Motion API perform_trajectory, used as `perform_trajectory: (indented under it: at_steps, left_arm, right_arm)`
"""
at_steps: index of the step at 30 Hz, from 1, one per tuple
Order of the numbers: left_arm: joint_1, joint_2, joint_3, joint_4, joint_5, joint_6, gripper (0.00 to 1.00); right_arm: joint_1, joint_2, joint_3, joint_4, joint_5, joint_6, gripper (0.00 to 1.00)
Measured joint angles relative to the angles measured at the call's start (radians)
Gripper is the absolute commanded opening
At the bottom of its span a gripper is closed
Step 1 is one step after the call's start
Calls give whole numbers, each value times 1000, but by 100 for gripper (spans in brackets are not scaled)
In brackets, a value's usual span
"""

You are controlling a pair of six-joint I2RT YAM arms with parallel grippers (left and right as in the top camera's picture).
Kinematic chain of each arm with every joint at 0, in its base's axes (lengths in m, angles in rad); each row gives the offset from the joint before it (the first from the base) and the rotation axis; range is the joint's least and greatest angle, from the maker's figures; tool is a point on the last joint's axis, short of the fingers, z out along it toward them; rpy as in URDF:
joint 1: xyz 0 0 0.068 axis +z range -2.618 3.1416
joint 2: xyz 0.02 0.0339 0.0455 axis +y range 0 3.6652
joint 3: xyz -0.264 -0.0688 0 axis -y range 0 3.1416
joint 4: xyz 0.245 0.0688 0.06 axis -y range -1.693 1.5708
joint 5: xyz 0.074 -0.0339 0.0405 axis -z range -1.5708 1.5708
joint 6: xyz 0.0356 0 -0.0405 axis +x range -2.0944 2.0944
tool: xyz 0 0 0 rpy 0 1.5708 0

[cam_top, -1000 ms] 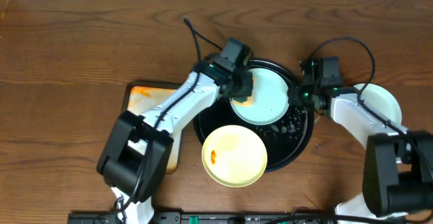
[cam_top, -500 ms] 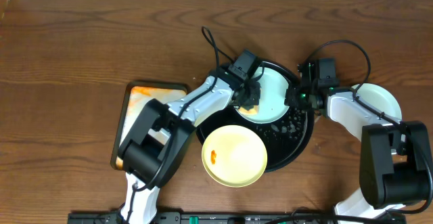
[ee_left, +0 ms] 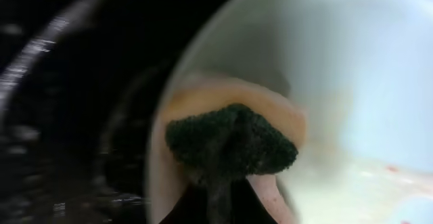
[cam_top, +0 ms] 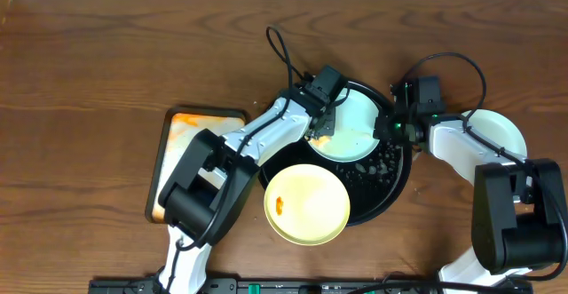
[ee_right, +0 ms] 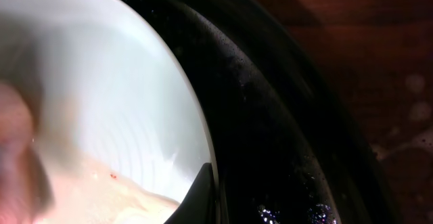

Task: Clean dirty plates on tray and stack at the side
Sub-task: 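Scrub the green plate with the sponge while the right gripper holds its rim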

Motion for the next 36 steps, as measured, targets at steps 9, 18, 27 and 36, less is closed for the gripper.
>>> perform_trajectory:
  at_steps: [9, 18, 27, 36]
  left_arm:
    - [-18, 24, 72, -105, -138, 62, 7]
    - [-2, 26, 180, -257, -244, 81, 7]
    - [14, 26, 212, -358, -266, 84, 7]
    - [34, -52, 212, -336, -91, 84, 7]
  right_arm:
    - [14, 0, 8, -30, 2, 0, 1]
    - [14, 0, 11, -42, 5, 0, 1]
    - [14, -11, 11, -54, 32, -46, 1]
    - [26, -207, 11, -122, 170, -158, 1]
